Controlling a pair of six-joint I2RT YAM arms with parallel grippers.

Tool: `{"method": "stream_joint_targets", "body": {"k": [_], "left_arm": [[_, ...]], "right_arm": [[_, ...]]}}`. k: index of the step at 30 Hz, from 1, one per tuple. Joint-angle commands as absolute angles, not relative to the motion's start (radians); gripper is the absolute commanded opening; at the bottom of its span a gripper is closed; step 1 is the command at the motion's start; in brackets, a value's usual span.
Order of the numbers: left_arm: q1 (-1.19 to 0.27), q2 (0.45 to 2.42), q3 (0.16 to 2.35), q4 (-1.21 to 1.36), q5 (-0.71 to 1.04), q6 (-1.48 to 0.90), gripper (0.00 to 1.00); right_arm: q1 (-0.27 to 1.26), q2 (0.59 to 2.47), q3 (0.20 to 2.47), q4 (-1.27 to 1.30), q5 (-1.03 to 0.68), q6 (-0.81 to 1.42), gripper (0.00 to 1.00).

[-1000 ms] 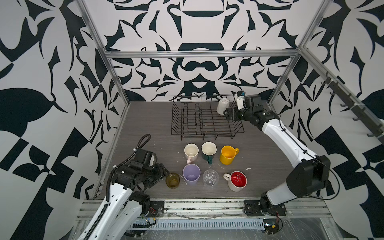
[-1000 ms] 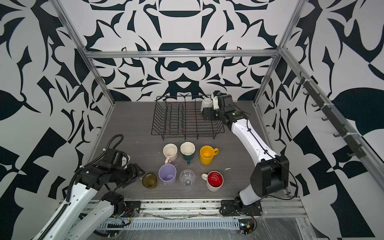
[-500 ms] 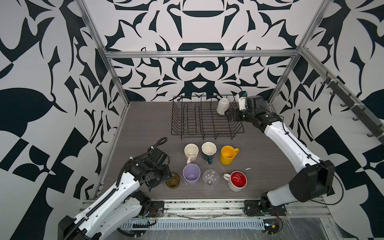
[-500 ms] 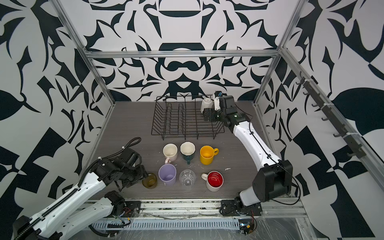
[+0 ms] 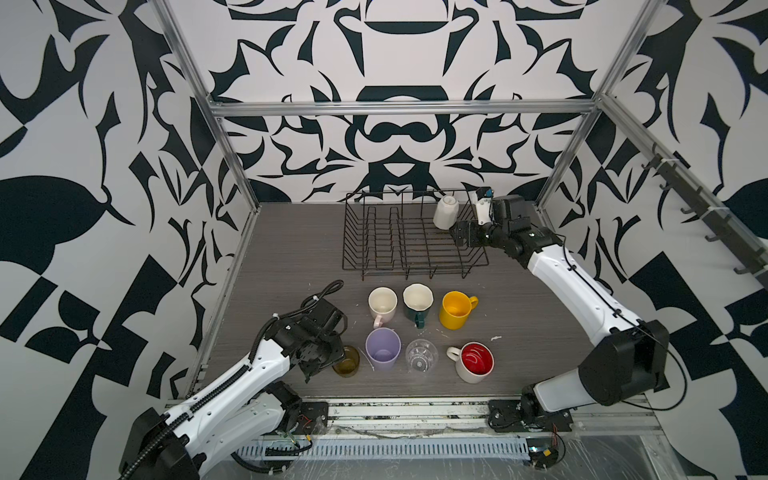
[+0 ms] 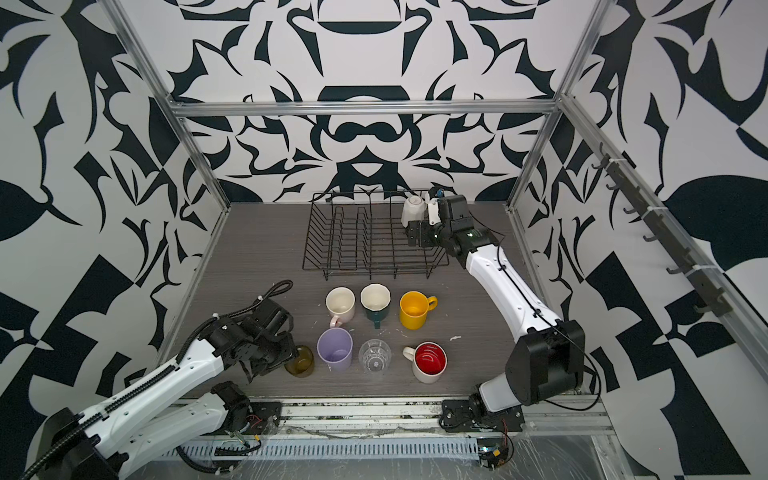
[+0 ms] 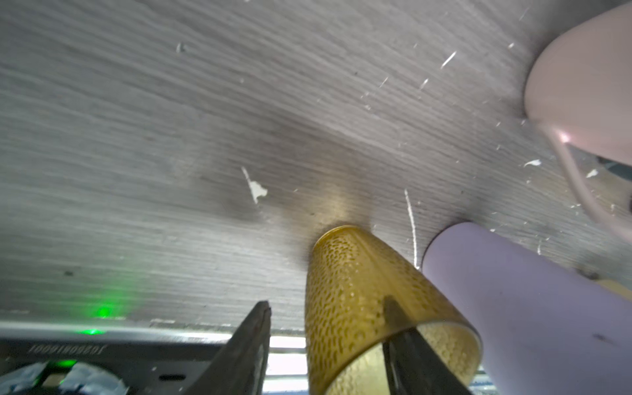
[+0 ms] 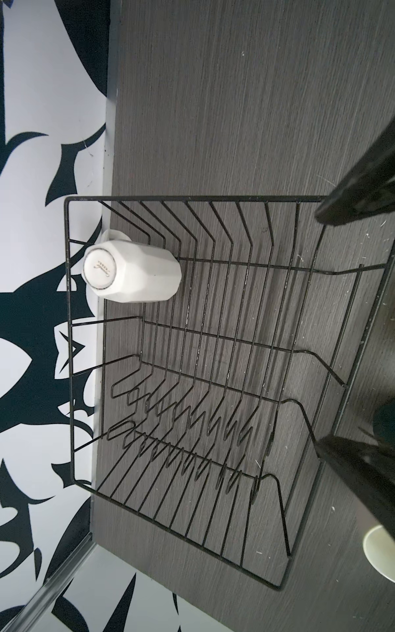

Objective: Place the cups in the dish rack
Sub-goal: 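Close the left gripper on the amber textured glass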

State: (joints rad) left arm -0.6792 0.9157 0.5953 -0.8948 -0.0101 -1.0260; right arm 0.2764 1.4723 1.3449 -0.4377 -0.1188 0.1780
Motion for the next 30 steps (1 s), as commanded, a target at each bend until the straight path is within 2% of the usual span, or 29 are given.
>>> {"method": "stream_joint_targets", "body": {"k": [1,7,15,20,26,30], "left_arm": [[-0.683,0.935,0.573,-0.884,-0.046,-1.039,0.49],[-0.683,0.952,0.570,-0.867,-0.050,-1.035,0.41],[-0.683,0.953,0.572,-0.869,-0.056,-1.036,0.19],[-0.683,0.924,0.594,-0.892,-0.066,-1.049,0.01],[-0.681,0.835,0.713,-1.019,-0.172,-1.039,0.00],[-0.675,0.787,0.852,-1.085,-0.281,-0.947,0.00]], "right_arm": [[0.279,1.440,1.335,-0.397,-0.121,0.184,0.98],[0.279,1.423,1.321,-0.393,-0.113,0.183,0.98],[0.279,1.410,1.292,-0.385,-0.112,0.183,0.99],[0.279,1.403,1.285,-0.381,-0.114,0.181,0.99],[0.278,1.387,1.282,-0.380,-0.131,0.183,0.99],[0.278,1.372,1.281,-0.373,-0.163,0.194,0.99]]}}
